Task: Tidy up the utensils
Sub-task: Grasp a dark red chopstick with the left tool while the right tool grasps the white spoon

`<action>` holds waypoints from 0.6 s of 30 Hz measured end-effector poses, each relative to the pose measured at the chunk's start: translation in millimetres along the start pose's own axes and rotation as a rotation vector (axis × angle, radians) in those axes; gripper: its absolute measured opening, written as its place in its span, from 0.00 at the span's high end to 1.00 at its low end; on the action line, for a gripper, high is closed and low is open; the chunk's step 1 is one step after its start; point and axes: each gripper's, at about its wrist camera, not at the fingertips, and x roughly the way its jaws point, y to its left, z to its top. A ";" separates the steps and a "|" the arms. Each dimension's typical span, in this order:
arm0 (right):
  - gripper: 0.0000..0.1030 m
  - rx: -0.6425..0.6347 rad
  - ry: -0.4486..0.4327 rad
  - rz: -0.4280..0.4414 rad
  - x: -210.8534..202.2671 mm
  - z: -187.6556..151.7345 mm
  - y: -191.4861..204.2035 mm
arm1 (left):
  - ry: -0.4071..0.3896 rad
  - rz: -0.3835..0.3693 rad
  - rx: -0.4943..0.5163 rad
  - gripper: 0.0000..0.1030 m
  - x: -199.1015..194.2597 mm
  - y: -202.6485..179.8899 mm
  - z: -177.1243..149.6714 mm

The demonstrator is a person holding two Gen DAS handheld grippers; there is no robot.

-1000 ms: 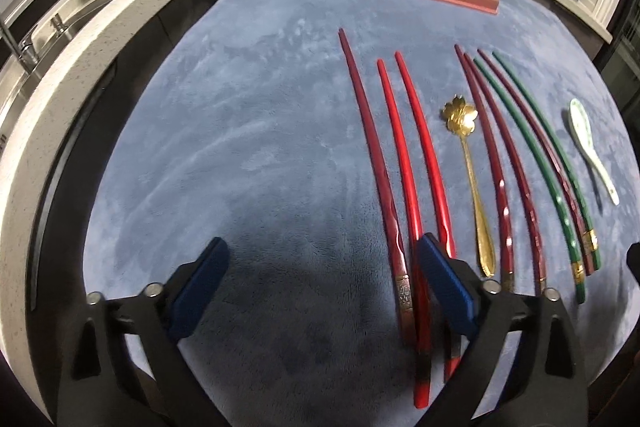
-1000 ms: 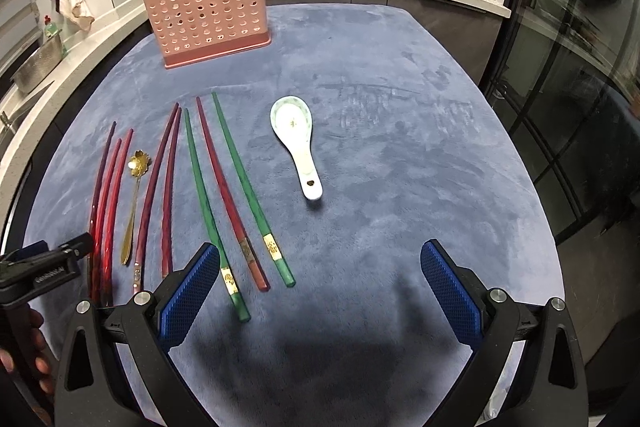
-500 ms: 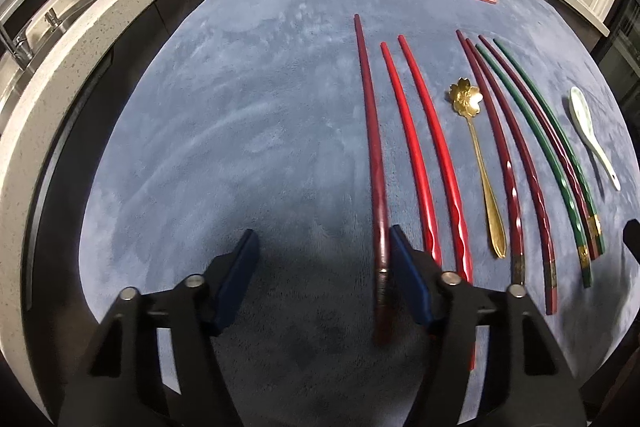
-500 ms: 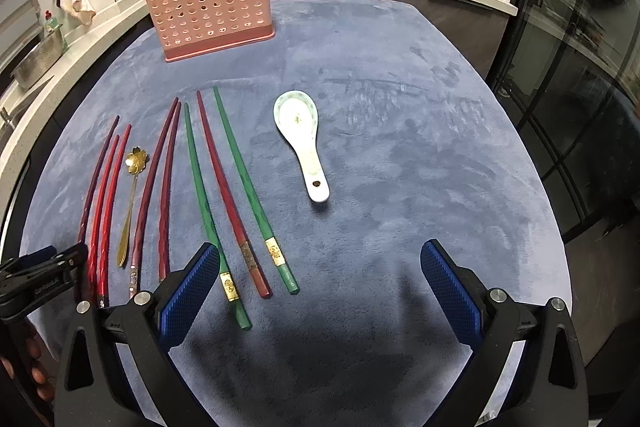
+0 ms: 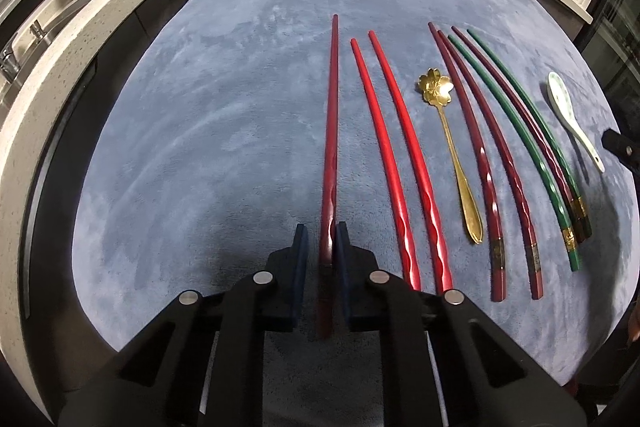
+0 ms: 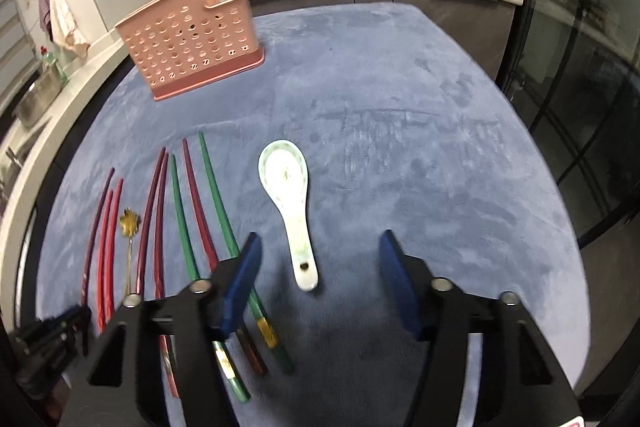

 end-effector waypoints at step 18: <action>0.86 0.028 0.081 0.096 40.4 -7.7 -2.0 | -0.032 0.016 0.026 0.87 3.0 -2.8 -1.3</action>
